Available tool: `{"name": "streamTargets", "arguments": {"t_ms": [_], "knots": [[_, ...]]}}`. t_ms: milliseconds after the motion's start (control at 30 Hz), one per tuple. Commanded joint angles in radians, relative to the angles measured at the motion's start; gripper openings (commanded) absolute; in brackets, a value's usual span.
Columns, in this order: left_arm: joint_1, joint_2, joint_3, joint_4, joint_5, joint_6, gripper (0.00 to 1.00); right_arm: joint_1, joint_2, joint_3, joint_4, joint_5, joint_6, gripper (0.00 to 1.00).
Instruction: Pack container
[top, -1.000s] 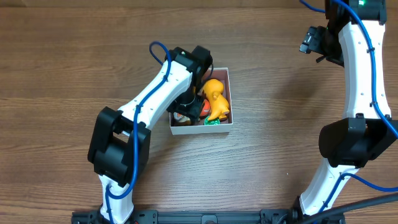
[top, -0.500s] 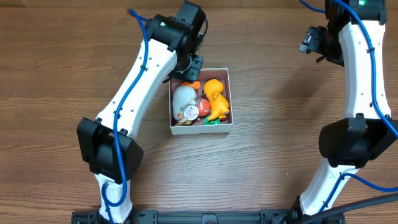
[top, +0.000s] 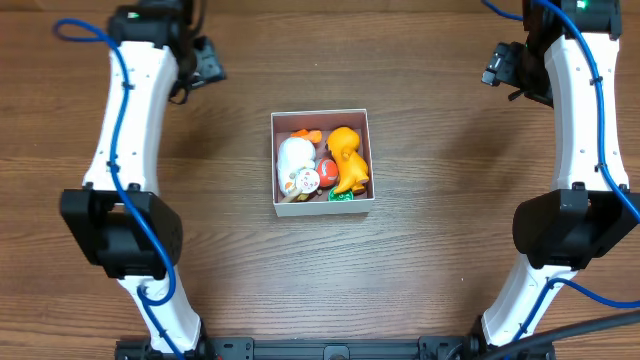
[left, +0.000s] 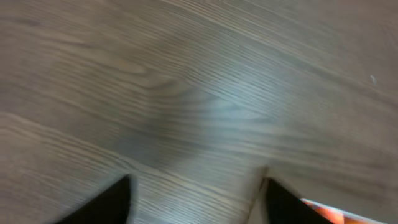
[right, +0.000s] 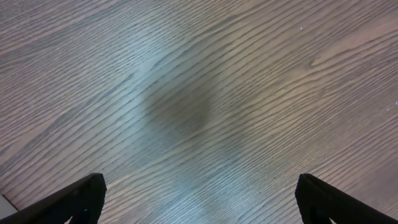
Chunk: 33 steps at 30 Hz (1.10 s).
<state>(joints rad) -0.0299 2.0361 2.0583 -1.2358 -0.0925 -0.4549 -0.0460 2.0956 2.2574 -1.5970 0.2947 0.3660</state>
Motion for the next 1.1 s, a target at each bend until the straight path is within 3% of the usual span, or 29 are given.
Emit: {"name": "streamTargets", "arguments": {"t_ms": [0, 1067], "knots": [[0.032, 0.004, 0.018, -0.002, 0.008, -0.024, 1.00, -0.002, -0.007, 0.022, 0.002, 0.011, 0.001, 1.00], [0.043, 0.004, 0.018, -0.001, 0.007, -0.024, 1.00, -0.002, -0.007, 0.022, 0.002, 0.011, 0.001, 1.00]]}}
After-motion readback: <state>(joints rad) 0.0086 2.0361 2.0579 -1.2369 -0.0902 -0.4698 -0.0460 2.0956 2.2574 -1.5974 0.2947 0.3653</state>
